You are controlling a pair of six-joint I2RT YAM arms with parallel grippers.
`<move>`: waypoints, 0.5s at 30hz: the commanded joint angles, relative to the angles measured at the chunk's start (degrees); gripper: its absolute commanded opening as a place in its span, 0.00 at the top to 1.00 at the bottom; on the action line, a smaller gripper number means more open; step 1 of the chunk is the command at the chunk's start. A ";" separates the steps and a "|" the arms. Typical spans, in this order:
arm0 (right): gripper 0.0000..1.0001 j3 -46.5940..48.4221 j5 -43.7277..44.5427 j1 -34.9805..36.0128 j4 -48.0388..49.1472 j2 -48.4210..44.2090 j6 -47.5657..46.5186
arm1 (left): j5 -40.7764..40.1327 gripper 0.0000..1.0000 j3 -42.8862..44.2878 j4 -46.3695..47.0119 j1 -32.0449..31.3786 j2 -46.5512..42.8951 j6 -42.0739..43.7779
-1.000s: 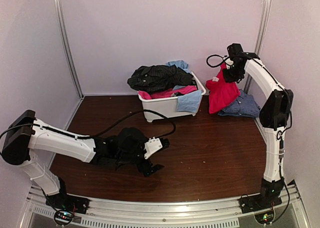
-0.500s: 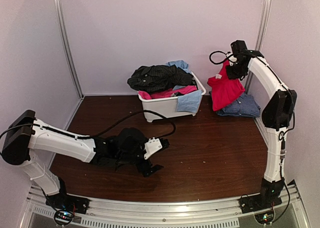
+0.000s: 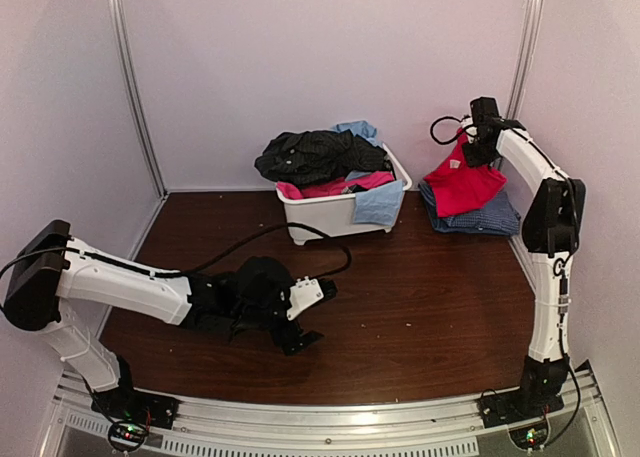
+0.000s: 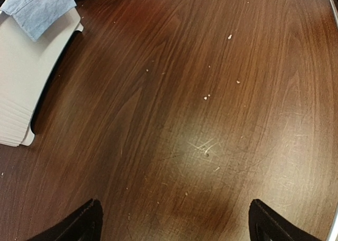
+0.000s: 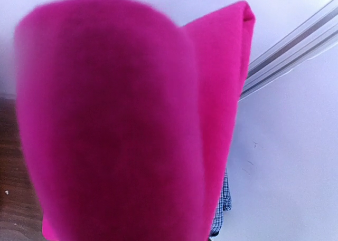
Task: Fold and stack the mixed laundry pile
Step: Place the square-folded T-shirt at the corner of the board.
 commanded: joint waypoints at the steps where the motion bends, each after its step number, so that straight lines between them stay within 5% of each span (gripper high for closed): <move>1: 0.91 -0.73 3.66 -0.78 8.90 3.46 -4.38 | -0.80 0.02 1.57 -0.52 0.68 0.41 -1.14; 10: 0.88 -1.62 5.41 -3.06 14.81 9.31 -5.70 | -0.54 0.02 3.02 -2.43 1.33 2.15 -2.43; 15: 0.46 -1.49 9.02 -4.59 14.30 10.92 -1.75 | -0.10 0.02 4.45 -3.05 1.58 3.79 -2.47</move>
